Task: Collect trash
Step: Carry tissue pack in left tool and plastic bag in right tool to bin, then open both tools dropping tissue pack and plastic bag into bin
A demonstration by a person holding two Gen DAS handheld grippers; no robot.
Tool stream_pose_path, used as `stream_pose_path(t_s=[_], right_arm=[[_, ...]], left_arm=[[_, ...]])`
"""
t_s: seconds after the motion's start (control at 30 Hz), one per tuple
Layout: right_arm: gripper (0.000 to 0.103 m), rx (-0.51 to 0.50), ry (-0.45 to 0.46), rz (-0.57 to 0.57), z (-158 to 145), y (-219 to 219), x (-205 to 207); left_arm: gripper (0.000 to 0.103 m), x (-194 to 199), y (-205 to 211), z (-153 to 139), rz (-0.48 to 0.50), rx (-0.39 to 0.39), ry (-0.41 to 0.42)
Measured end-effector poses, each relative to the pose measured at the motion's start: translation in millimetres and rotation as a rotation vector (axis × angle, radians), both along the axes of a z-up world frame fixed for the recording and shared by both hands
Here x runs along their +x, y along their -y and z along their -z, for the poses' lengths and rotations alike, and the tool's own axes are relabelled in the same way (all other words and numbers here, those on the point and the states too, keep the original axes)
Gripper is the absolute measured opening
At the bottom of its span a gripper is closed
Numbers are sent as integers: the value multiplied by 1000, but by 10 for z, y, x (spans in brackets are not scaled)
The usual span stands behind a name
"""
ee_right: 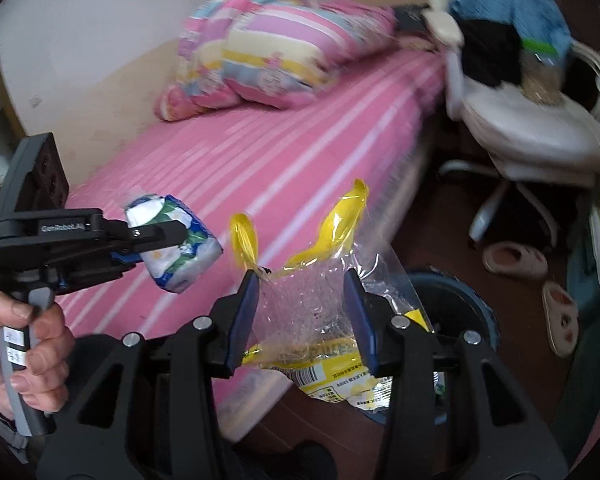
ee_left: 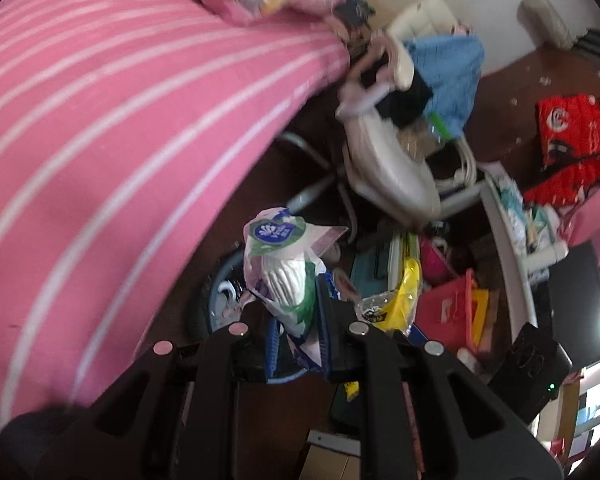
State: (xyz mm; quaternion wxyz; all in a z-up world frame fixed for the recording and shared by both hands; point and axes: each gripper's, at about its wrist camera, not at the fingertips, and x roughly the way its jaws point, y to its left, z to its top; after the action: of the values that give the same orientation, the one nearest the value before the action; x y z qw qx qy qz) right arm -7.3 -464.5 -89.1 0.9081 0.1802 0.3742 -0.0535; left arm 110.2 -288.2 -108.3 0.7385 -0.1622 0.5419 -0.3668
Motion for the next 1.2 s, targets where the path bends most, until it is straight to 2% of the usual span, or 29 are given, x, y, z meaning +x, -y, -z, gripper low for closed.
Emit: stream_pose_path(t_s=[0.2, 0.33, 0.5, 0.53, 0.57, 0.63, 0.67, 0.7, 0.93, 1.07, 1.17, 1.2], right_arm=[[45, 20, -75, 52, 414, 347, -104], [45, 25, -117, 85, 615, 538, -179], [47, 14, -170, 113, 844, 712, -239], [49, 5, -181, 119, 878, 723, -257], [50, -15, -203, 139, 919, 751, -265], [70, -53, -225, 178, 943, 770, -286], [88, -73, -221, 198, 933, 762, -320], [89, -72, -219, 196, 939, 752, -333], [89, -60, -195, 181, 857, 657, -520], [89, -49, -122, 166, 603, 525, -530], [89, -64, -80, 136, 399, 337, -469], [90, -82, -53, 108, 245, 220, -420]], left_arm=[[15, -9, 566, 352, 149, 50, -27], [15, -77, 956, 559, 262, 96, -14], [17, -130, 1296, 827, 352, 139, -7], [28, -143, 1348, 866, 371, 145, 1], [56, -143, 1363, 883, 381, 150, 7], [90, -153, 1371, 914, 387, 181, 53], [90, -155, 1348, 900, 382, 194, 70], [90, -138, 1318, 897, 376, 203, 79], [90, 3, 1047, 713, 240, 167, 73], [90, -52, 873, 455, 186, 152, 137], [91, -104, 673, 170, 149, 152, 235], [91, -115, 620, 105, 135, 155, 256]])
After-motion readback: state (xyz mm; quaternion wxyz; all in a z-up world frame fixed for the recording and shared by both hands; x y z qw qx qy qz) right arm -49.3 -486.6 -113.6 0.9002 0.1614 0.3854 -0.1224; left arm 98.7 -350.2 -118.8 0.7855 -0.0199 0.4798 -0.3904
